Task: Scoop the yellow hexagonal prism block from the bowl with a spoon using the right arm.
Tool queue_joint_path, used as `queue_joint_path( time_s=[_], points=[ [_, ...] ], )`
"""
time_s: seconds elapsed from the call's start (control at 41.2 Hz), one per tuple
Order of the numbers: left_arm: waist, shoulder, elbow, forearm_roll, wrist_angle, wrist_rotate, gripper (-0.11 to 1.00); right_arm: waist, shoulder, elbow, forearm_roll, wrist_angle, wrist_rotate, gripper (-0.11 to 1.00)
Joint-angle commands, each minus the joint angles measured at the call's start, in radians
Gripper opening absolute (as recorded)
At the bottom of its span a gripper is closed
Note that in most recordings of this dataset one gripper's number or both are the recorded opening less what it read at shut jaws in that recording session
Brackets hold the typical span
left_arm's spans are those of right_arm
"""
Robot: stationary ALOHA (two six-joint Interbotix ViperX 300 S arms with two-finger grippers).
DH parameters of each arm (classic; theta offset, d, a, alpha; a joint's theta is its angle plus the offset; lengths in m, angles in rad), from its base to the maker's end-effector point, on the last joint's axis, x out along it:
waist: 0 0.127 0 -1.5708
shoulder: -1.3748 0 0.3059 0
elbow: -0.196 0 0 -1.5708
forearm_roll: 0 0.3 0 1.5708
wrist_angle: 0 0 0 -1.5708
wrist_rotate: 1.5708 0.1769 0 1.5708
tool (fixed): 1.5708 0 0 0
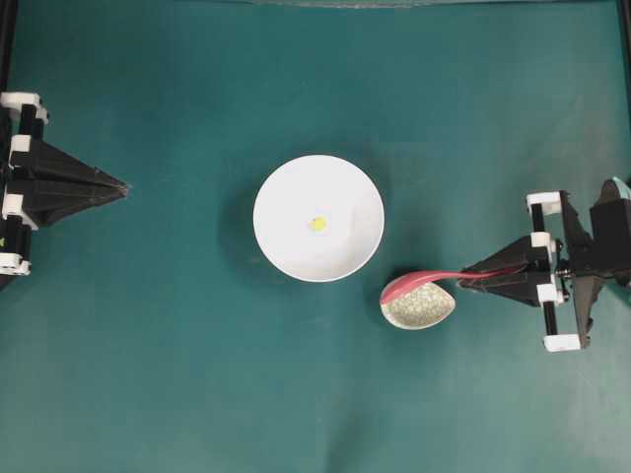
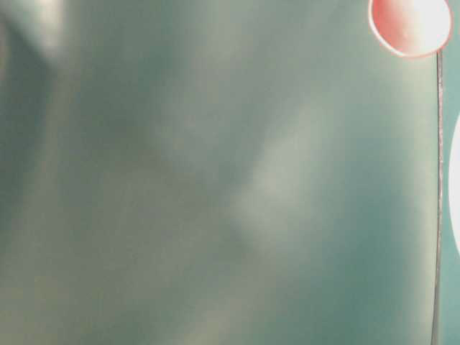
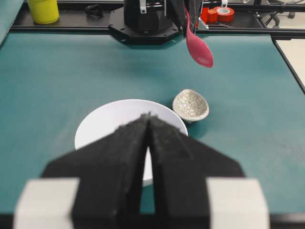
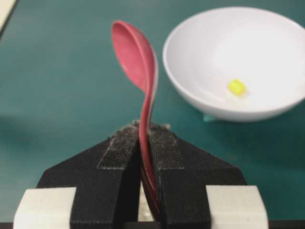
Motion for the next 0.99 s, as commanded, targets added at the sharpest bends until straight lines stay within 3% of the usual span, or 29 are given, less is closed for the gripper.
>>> queue_joint_path(
  time_s=[0.0, 0.194, 0.728, 0.97],
  points=[
    [-0.002, 0.005, -0.021, 0.000, -0.008, -0.002, 0.00, -0.002, 0.005, -0.018, -0.003, 0.005, -0.002, 0.02],
    [-0.002, 0.005, -0.021, 0.000, -0.006, -0.002, 0.00, -0.002, 0.064, -0.009, -0.002, 0.009, 0.025, 0.02],
    [0.000, 0.005, -0.020, 0.000, -0.005, -0.005, 0.00, 0.071, 0.276, 0.040, -0.003, -0.109, 0.285, 0.02],
    [-0.002, 0.005, -0.020, 0.000, 0.000, -0.021, 0.00, 0.083, 0.293, 0.040, -0.002, -0.110, 0.316, 0.02]
  ],
)
